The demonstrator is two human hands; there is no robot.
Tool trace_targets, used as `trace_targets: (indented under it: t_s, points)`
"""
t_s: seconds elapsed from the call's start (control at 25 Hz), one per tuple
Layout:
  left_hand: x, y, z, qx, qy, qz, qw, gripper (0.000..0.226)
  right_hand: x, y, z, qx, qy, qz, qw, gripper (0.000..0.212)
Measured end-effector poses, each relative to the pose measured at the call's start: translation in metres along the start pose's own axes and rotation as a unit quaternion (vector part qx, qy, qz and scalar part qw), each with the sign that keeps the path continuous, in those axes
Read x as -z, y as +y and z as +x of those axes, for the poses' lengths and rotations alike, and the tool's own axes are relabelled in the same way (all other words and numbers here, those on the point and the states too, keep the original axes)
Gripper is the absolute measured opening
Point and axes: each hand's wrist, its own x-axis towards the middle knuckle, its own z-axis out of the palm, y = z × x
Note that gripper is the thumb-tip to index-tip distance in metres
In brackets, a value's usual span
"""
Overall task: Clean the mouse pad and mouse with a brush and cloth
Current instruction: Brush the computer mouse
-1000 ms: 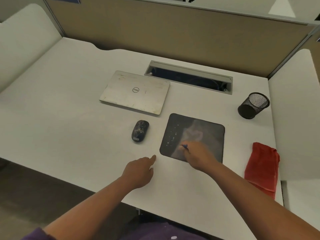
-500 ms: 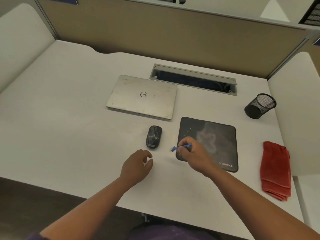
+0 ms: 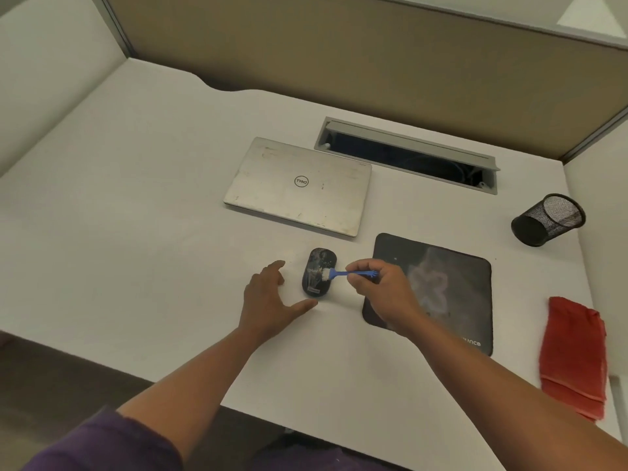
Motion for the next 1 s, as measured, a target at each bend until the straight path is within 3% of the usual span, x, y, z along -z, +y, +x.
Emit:
trace_targets:
  t_s: [0.2,0.64,0.8,0.92,1.0]
  points:
    - [0.002,-0.001,0.004,-0.029,0.004,0.028,0.999,0.099,0.000,-0.006,0.015,0.014,0.015,-0.133,0.991,0.019]
    - [-0.009,-0.006,0.005,-0.066,0.015,0.149,0.987,0.093,-0.003,-0.014,0.025,0.025,-0.041,-0.132,0.990,0.019]
    - [-0.012,-0.007,0.006,-0.076,0.026,0.161,0.984,0.090,-0.002,-0.014,0.028,0.028,0.004,-0.143,0.989,0.024]
    - [-0.013,-0.007,0.006,-0.078,0.026,0.167,0.983,0.091,-0.004,-0.014,0.026,0.012,-0.031,-0.118,0.992,0.019]
    - [-0.014,-0.008,0.006,-0.079,0.026,0.173,0.982,0.091,-0.006,-0.014,0.027,0.008,0.001,-0.140,0.990,0.022]
